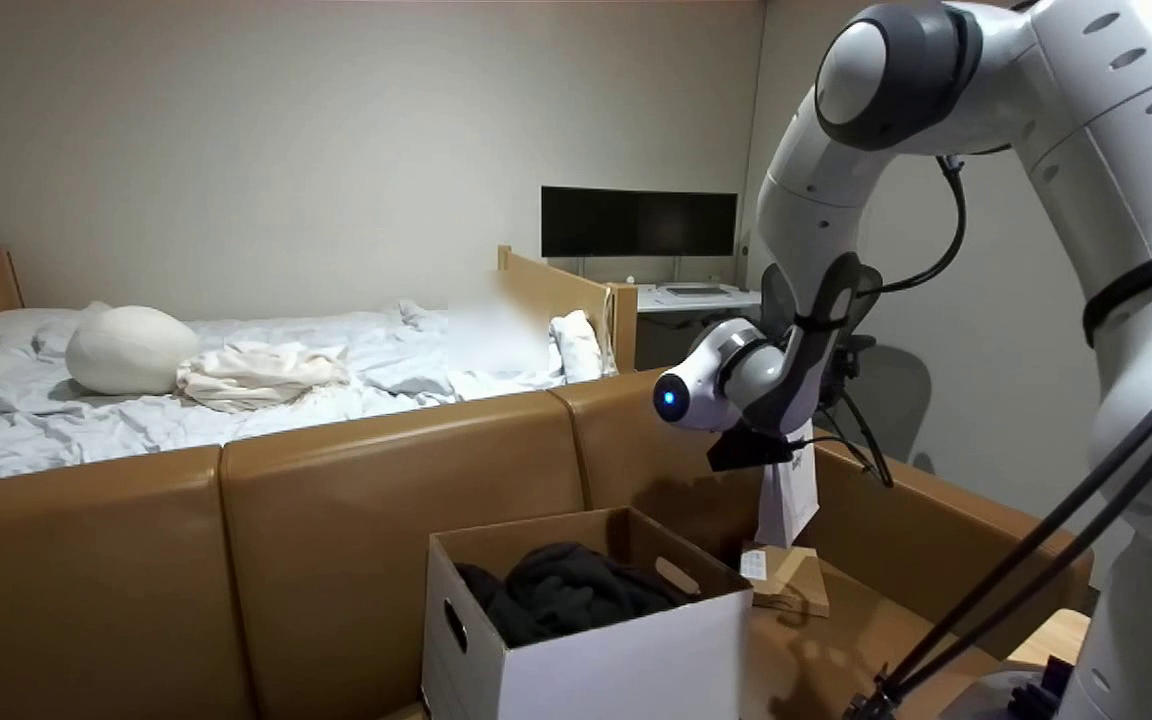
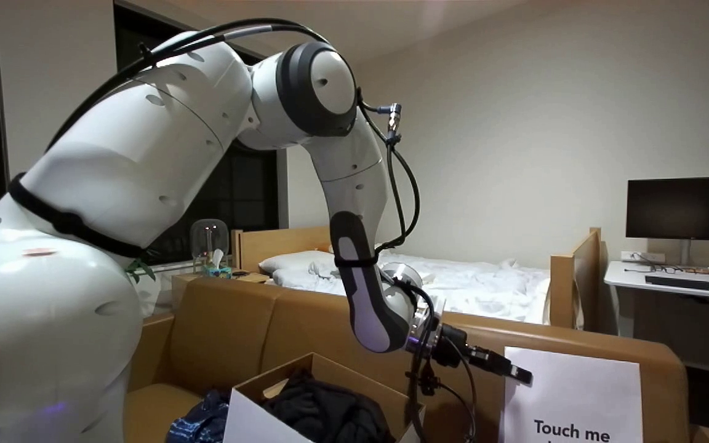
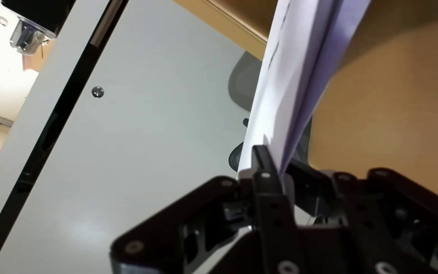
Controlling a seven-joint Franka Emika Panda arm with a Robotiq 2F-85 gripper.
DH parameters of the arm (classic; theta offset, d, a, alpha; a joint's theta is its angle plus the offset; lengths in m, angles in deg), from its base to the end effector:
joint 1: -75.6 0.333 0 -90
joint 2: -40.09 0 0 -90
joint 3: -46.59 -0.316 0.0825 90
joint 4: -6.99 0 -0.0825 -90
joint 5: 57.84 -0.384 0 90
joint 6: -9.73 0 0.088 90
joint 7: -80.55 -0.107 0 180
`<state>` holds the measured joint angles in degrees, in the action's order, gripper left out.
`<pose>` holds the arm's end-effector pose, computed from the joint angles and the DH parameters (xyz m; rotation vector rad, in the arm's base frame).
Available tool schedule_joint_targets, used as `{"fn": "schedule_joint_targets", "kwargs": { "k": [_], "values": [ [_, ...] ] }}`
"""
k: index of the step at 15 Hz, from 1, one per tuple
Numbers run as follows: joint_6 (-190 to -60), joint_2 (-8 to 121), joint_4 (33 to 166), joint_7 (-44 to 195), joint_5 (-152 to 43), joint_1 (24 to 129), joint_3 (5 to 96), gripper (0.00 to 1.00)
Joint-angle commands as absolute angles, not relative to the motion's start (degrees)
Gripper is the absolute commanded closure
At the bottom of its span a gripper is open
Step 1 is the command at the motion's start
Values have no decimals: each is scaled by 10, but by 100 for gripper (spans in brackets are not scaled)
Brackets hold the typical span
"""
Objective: Pick up the cloth and two books from the box and put them on the sofa
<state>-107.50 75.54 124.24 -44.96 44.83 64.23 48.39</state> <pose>0.5421 -0.1822 0.1328 1.7723 -0.8716 0.8720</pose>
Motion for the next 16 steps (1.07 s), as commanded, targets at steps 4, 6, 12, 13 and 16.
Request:
{"fn": "schedule_joint_targets", "kwargs": {
  "k": [4, 6, 12, 13, 16],
  "values": [
    [-1064, 823, 1180, -470, 446, 643, 494, 99],
    [-1063, 843, 1163, -475, 447, 644, 495, 99],
    [-1058, 889, 1117, -481, 448, 645, 499, 99],
    [-1058, 895, 1110, -484, 449, 646, 500, 99],
    [-1058, 909, 1098, -486, 449, 647, 500, 90]
  ]
}}
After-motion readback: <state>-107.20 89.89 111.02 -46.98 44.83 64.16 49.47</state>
